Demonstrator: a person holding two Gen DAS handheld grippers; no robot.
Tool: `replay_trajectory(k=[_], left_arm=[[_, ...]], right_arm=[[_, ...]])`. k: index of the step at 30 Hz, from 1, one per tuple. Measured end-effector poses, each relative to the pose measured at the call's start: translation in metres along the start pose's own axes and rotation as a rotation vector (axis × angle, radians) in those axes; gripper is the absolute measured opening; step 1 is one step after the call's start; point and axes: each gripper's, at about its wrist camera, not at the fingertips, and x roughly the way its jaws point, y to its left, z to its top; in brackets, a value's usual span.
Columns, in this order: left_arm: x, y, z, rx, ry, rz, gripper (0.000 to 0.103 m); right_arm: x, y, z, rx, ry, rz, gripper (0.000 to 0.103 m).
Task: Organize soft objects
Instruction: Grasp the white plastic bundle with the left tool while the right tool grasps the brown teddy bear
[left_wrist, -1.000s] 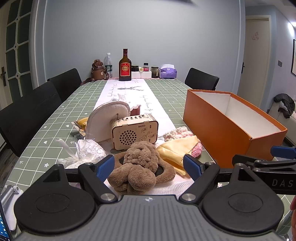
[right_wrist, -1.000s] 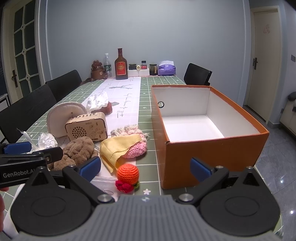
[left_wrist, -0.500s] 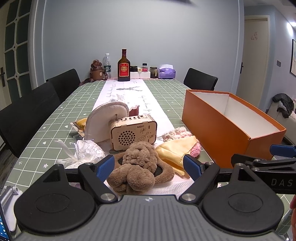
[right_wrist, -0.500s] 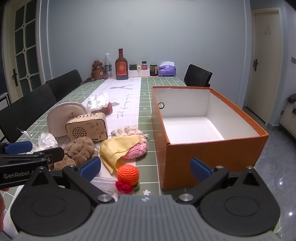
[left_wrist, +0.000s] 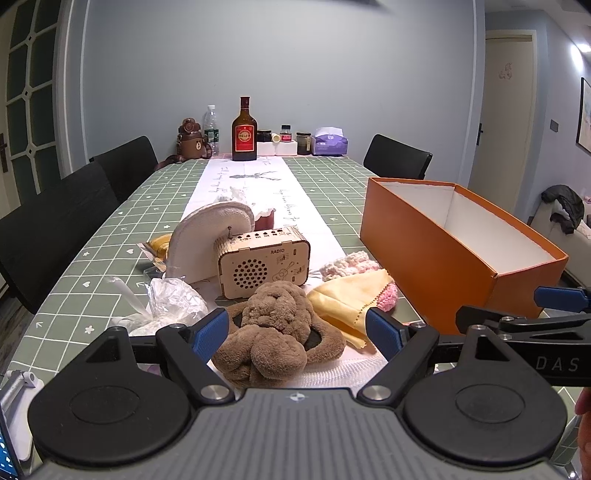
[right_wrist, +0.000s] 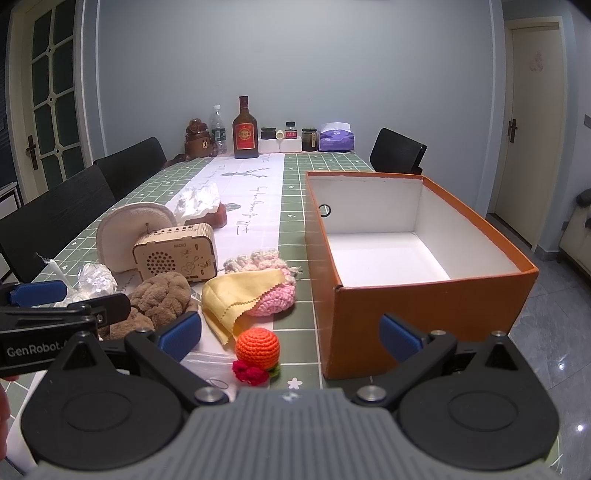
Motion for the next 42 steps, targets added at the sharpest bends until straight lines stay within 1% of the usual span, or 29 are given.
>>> replay_trajectory(k=[6, 7, 8, 12, 13, 15, 16, 19, 22, 27, 30, 33, 35, 36, 37, 38, 40, 42], left_arm=[[-0.002, 0.003, -0.003, 0.005, -0.001, -0.024, 0.097], [-0.003, 0.005, -0.005, 0.004, -0.001, -0.037, 0.092], [-0.003, 0.006, -0.005, 0.004, 0.004, -0.046, 0.09], [-0.003, 0.011, -0.011, 0.015, 0.021, -0.041, 0.085], [-0.003, 0.012, -0.012, 0.016, 0.024, -0.04, 0.082], [-0.002, 0.016, -0.016, 0.012, 0.03, -0.046, 0.079], [-0.002, 0.018, -0.017, 0.012, 0.035, -0.048, 0.079], [0.002, 0.023, -0.021, 0.015, 0.052, -0.036, 0.079], [0.003, 0.03, -0.022, 0.019, 0.054, -0.024, 0.079], [0.005, 0.047, -0.019, 0.003, 0.054, 0.029, 0.079], [0.01, 0.06, -0.013, 0.006, 0.064, 0.075, 0.08], [0.021, 0.073, -0.007, 0.008, 0.106, 0.126, 0.08], [0.029, 0.081, -0.003, 0.012, 0.121, 0.155, 0.08], [0.032, 0.083, -0.002, 0.024, 0.126, 0.159, 0.081], [0.036, 0.084, 0.0, 0.041, 0.133, 0.158, 0.086], [0.039, 0.084, 0.0, 0.06, 0.136, 0.156, 0.088], [0.049, 0.086, 0.001, 0.093, 0.145, 0.156, 0.088], [0.06, 0.091, 0.002, 0.103, 0.163, 0.148, 0.088]], right_arm=[[-0.001, 0.0, 0.0, -0.003, -0.005, 0.013, 0.1], [-0.001, 0.0, -0.001, -0.003, -0.006, 0.017, 0.1], [0.0, -0.001, -0.001, -0.002, -0.007, 0.023, 0.1], [0.002, -0.004, -0.005, 0.022, -0.015, 0.048, 0.1], [0.004, -0.004, -0.006, 0.023, -0.008, 0.055, 0.1], [0.006, -0.001, -0.008, 0.01, 0.004, 0.076, 0.1], [0.008, 0.001, -0.01, -0.002, 0.009, 0.084, 0.098], [0.013, 0.011, -0.012, -0.042, 0.03, 0.109, 0.086], [0.018, 0.019, -0.014, -0.064, 0.048, 0.143, 0.082], [0.027, 0.034, -0.01, -0.11, 0.058, 0.183, 0.077], [0.034, 0.044, -0.001, -0.126, 0.055, 0.21, 0.077], [0.043, 0.054, 0.013, -0.096, 0.054, 0.245, 0.081], [0.055, 0.063, 0.021, -0.077, 0.07, 0.27, 0.081], [0.061, 0.067, 0.024, -0.074, 0.08, 0.281, 0.081], [0.067, 0.072, 0.027, -0.07, 0.092, 0.293, 0.081], [0.073, 0.077, 0.028, -0.069, 0.105, 0.302, 0.081], [0.085, 0.085, 0.03, -0.066, 0.132, 0.313, 0.081], [0.095, 0.091, 0.03, -0.063, 0.155, 0.321, 0.081]])
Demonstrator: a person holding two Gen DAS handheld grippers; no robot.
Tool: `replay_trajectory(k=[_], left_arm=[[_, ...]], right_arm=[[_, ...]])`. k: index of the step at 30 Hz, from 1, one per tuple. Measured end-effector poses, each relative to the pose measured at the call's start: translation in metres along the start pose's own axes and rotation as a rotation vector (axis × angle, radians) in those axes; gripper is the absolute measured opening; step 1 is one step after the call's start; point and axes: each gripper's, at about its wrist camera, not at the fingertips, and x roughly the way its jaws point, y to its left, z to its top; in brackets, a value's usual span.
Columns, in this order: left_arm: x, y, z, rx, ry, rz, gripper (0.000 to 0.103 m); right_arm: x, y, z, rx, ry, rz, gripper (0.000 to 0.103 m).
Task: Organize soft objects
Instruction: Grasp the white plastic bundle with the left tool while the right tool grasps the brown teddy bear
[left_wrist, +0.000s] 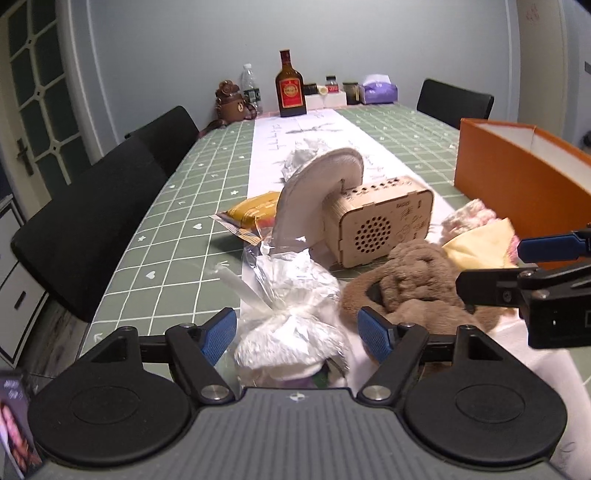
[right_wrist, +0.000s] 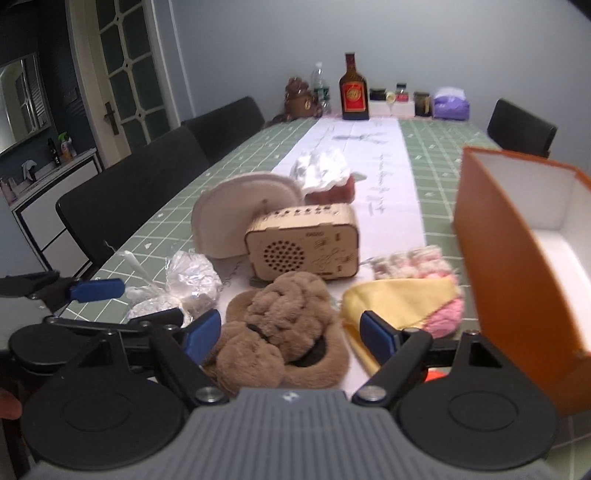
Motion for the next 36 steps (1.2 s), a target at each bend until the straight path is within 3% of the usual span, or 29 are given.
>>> replay_trajectory(k=[5, 21, 26, 28, 36], left_arm=[[0.023, 0.009, 0.003, 0.006, 0.058, -0.01, 0.088], [0.04, 0.012, -0.002, -0.006, 0.101, -0.046, 0.087], [0.044, 0.011, -0.005, -0.023, 0.109, -0.058, 0.081], [0.043, 0.011, -0.005, -0.029, 0.108, -0.063, 0.078], [0.035, 0.015, -0.003, -0.059, 0.079, -0.058, 0.068]], right_arm=[[0.022, 0.0, 0.006, 0.027, 0.039, 0.013, 0.081], [0.073, -0.002, 0.004, 0.105, 0.158, -0.01, 0.08], [0.076, 0.0, 0.001, 0.078, 0.151, -0.016, 0.067], [0.075, 0.001, 0.001, 0.071, 0.143, -0.01, 0.055], [0.068, 0.005, 0.0, 0.036, 0.108, 0.009, 0.04]])
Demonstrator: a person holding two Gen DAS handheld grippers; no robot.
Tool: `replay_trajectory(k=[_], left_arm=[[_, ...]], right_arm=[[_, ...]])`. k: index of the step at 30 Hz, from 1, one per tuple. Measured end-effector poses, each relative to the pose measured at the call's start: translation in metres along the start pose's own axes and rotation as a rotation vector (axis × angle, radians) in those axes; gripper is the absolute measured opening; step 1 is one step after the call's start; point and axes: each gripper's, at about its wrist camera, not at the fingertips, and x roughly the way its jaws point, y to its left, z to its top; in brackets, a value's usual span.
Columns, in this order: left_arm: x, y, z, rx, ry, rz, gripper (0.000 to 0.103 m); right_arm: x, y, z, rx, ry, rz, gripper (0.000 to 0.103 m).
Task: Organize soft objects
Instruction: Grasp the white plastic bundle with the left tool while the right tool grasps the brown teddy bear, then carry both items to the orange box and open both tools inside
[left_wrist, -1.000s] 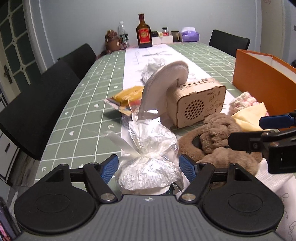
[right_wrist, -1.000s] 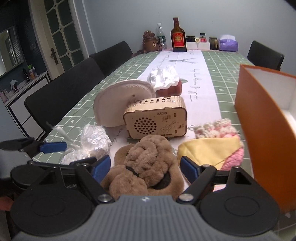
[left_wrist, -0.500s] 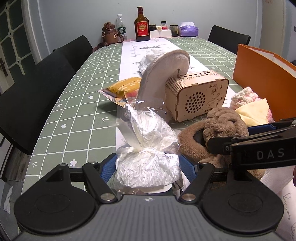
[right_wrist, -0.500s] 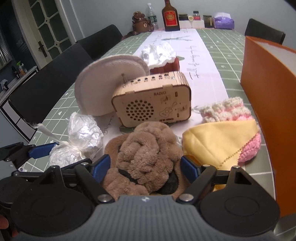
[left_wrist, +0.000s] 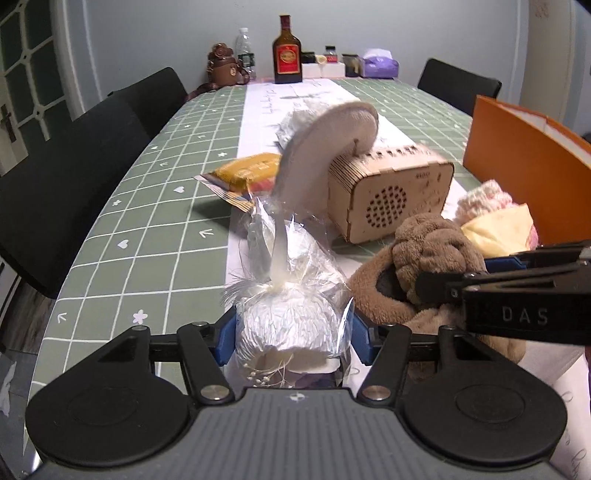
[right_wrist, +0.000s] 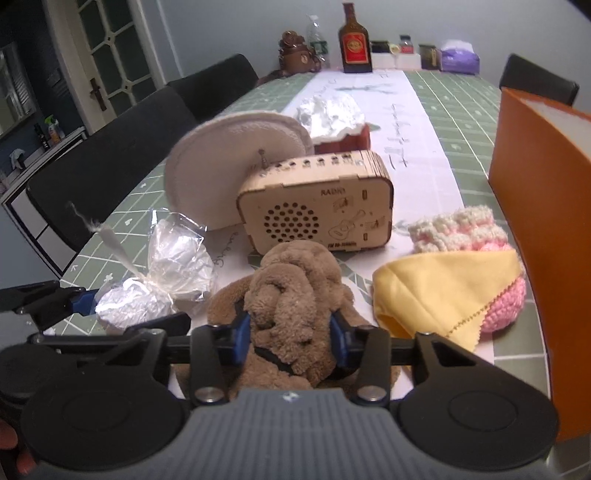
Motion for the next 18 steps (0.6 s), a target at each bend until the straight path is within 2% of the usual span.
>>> replay_trajectory(k=[8, 18], left_arm=[[-0.031, 0.002, 0.008, -0.021, -0.074, 0.02, 0.062], [-0.086, -0.007, 0.029, -0.029, -0.19, 0.015, 0.061]], right_arm=[[-0.039, 0.002, 0.012, -0.027, -0.117, 0.028, 0.04], [-0.097, -0.009, 0.029, -0.039, -0.228, 0.081, 0.04]])
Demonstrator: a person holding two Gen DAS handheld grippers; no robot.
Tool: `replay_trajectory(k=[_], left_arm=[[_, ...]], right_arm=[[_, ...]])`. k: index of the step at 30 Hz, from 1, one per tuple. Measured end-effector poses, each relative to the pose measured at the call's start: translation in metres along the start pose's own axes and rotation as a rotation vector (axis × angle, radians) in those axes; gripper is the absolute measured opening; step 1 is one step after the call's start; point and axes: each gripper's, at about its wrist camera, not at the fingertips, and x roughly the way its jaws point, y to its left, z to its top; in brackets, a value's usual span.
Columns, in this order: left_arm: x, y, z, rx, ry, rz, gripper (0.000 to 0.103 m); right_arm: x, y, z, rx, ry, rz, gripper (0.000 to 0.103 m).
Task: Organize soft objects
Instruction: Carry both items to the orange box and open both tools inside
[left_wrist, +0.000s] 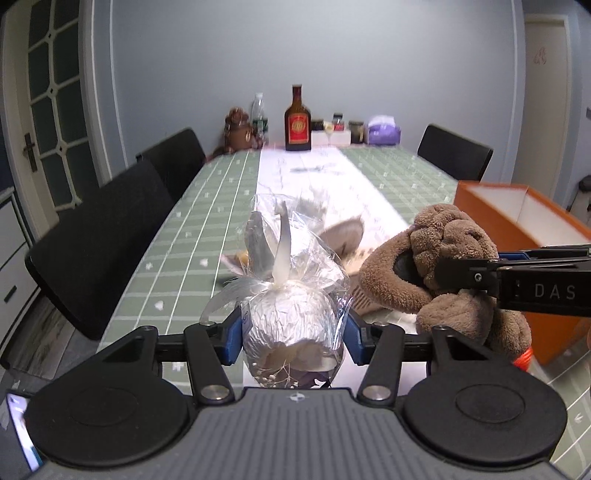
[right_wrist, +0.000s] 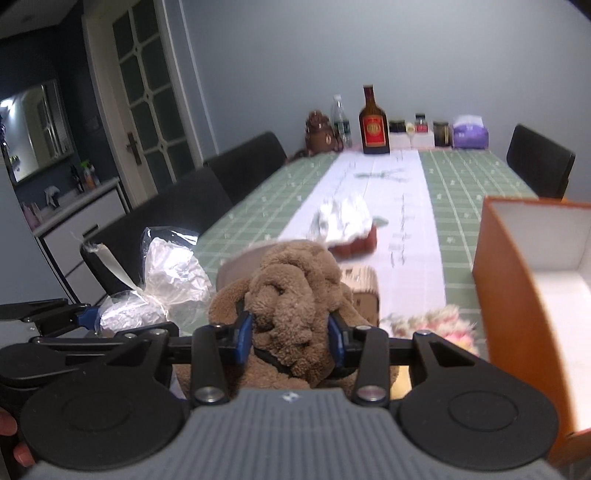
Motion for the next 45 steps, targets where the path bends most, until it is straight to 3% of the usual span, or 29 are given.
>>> replay_trajectory(k=[6, 12, 16, 24, 32, 45], left_arm=[[-0.017, -0.021, 0.024, 0.024, -0.05, -0.032, 0.061], [-0.024, -0.062, 0.049, 0.044, -0.087, -0.122, 0.061], [-0.025, -0.1, 0.064, 0.065, -0.092, -0.195, 0.061], [0.01, -0.172, 0.097, 0.07, 0.032, -0.398, 0.061], [0.055, -0.226, 0.133, 0.094, 0.132, -0.472, 0.061], [0.152, -0.249, 0.153, 0.13, 0.292, -0.415, 0.061]], right_arm=[[-0.043, -0.017, 0.02, -0.002, -0.053, 0.003, 0.04], [-0.083, -0.043, 0.038, -0.054, -0.072, -0.024, 0.04], [-0.103, -0.07, 0.053, -0.108, -0.055, -0.088, 0.04], [-0.122, -0.159, 0.086, -0.107, 0.049, -0.213, 0.041], [-0.102, -0.216, 0.1, -0.159, 0.101, -0.285, 0.041], [-0.008, -0.275, 0.114, -0.161, 0.217, -0.232, 0.041]])
